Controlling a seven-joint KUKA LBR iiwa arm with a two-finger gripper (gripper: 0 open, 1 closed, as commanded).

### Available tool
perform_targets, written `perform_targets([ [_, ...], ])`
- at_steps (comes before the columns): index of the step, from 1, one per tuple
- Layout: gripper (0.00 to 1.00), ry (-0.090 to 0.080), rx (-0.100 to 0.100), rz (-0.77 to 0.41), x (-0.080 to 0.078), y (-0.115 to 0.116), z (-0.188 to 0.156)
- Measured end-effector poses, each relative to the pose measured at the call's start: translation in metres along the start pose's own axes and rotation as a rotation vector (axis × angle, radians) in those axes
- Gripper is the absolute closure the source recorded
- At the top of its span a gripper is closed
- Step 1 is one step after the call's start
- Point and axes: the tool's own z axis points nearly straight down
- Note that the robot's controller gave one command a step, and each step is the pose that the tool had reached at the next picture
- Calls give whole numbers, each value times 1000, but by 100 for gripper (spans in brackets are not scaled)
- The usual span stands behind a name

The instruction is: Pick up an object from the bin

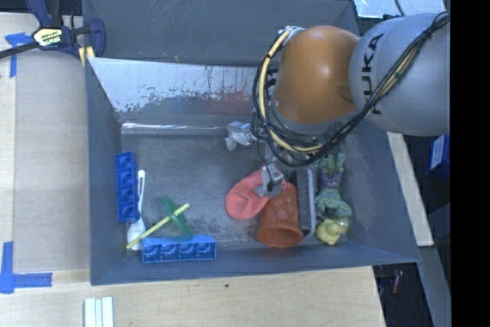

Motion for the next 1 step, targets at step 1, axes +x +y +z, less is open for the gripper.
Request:
perform_targets([
  [1,0,-15,4,-110,33,2,12],
])
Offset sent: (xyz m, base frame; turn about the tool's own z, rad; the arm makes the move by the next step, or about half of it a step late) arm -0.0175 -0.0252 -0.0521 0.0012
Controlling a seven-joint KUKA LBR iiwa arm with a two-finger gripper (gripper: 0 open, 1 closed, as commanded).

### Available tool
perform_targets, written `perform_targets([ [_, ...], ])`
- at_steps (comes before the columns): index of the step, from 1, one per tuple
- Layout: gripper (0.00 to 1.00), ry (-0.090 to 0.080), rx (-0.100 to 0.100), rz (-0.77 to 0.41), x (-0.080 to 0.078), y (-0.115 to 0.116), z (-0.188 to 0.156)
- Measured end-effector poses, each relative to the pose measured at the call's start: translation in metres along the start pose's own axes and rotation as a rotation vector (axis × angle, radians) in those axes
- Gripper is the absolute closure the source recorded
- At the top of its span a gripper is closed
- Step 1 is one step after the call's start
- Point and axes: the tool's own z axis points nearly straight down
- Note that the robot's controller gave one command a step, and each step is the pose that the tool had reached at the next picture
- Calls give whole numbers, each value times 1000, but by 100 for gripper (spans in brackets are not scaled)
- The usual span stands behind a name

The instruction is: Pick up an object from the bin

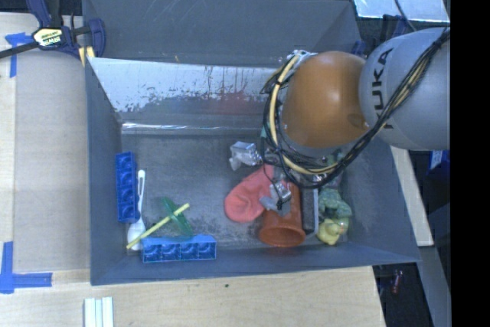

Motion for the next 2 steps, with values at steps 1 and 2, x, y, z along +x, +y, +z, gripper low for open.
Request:
perform_targets([
  [1,0,7,-1,314,2,-6,18],
  [2,100,1,-5,138,15,-10,39],
])
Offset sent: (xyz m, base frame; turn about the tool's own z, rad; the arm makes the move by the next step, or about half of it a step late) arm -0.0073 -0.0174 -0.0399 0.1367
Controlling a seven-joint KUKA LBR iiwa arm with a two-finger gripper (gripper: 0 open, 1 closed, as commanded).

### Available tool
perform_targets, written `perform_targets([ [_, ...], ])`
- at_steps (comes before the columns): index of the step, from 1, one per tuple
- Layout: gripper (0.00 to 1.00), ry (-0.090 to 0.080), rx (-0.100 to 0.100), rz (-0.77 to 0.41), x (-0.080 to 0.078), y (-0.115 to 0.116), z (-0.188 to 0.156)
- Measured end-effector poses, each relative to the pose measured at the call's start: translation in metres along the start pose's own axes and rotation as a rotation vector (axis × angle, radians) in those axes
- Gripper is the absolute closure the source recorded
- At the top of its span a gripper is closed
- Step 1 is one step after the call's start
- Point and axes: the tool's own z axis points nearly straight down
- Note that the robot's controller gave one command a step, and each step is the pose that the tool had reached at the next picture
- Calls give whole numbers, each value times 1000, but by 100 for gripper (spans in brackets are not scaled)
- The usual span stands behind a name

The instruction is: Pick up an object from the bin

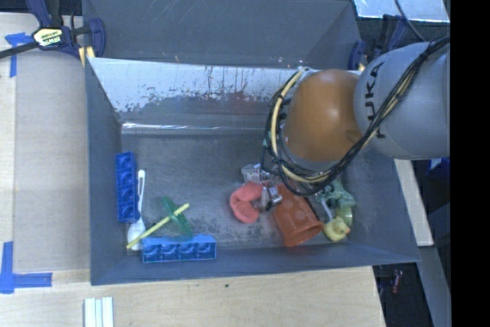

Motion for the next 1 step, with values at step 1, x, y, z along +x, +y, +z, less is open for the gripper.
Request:
perform_targets([
  [1,100,0,0,0,0,0,0],
])
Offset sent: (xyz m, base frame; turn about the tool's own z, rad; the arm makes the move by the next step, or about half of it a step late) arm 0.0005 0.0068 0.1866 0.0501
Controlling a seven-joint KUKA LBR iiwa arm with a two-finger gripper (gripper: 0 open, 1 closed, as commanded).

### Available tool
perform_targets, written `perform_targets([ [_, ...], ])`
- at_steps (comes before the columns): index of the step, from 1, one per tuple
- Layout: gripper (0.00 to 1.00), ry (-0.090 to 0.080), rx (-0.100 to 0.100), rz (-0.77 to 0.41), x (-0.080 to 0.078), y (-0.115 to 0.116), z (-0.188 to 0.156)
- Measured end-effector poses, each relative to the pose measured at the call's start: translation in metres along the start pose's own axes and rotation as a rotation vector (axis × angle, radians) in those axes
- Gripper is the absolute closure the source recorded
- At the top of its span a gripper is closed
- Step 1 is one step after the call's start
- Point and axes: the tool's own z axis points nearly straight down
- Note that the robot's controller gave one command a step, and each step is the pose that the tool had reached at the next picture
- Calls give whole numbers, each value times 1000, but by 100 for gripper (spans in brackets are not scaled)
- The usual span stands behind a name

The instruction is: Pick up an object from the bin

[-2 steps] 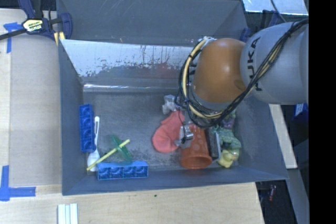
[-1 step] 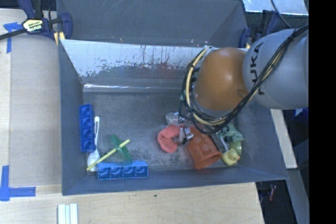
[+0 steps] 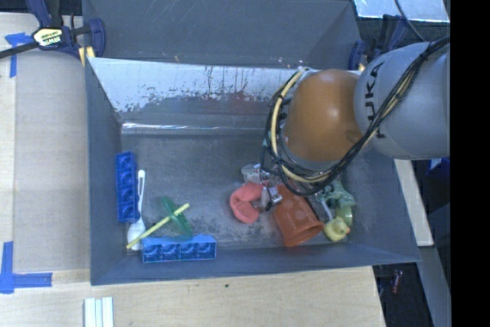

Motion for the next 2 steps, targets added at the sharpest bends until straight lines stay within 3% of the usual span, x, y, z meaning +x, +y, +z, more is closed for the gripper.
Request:
perform_targets([
  [1,100,4,0,14,0,2,-56],
  [2,100,5,-1,51,15,4,-131],
])
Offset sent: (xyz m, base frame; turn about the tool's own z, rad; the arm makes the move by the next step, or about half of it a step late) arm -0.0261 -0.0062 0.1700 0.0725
